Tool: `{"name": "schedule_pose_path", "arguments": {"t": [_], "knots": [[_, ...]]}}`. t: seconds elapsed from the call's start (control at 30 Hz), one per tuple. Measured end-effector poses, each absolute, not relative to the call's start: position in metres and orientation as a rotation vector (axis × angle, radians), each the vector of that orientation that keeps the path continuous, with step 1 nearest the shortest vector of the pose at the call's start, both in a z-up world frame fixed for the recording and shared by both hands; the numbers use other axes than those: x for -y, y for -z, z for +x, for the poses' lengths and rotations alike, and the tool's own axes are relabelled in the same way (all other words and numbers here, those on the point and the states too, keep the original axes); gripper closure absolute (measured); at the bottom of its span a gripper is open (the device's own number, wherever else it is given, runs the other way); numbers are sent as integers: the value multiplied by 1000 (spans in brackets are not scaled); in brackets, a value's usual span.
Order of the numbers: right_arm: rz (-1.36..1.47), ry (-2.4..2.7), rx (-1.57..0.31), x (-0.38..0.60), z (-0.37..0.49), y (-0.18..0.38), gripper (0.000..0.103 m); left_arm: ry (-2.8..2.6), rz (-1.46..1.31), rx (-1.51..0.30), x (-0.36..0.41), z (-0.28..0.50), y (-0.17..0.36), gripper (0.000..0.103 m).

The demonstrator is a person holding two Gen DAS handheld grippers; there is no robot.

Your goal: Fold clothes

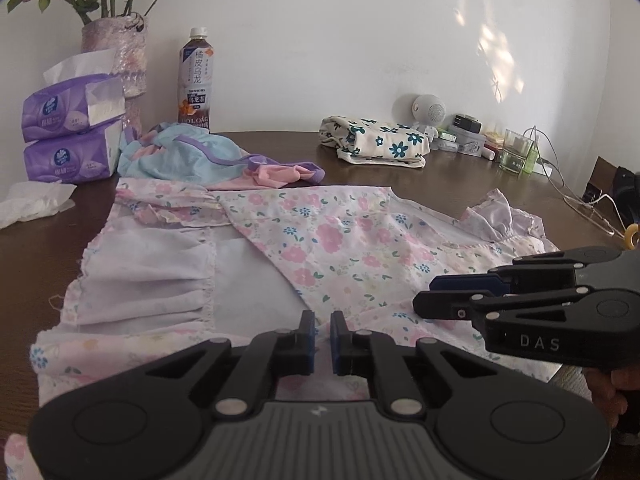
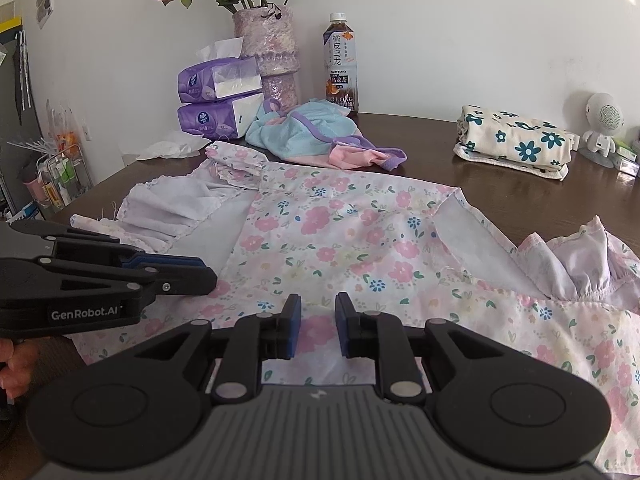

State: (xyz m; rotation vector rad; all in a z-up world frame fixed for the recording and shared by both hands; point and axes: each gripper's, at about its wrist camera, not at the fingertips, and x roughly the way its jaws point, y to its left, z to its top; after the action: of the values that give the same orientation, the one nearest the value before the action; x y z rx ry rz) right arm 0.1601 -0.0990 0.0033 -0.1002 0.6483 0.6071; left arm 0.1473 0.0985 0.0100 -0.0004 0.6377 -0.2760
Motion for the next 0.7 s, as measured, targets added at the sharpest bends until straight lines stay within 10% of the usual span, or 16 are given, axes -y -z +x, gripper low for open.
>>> {"name": "schedule_pose_path", "arguments": {"t": [0.7], "knots": [[-88, -621, -650, 105, 165, -3, 85, 124, -76, -628, -158, 117, -13, 88]]}}
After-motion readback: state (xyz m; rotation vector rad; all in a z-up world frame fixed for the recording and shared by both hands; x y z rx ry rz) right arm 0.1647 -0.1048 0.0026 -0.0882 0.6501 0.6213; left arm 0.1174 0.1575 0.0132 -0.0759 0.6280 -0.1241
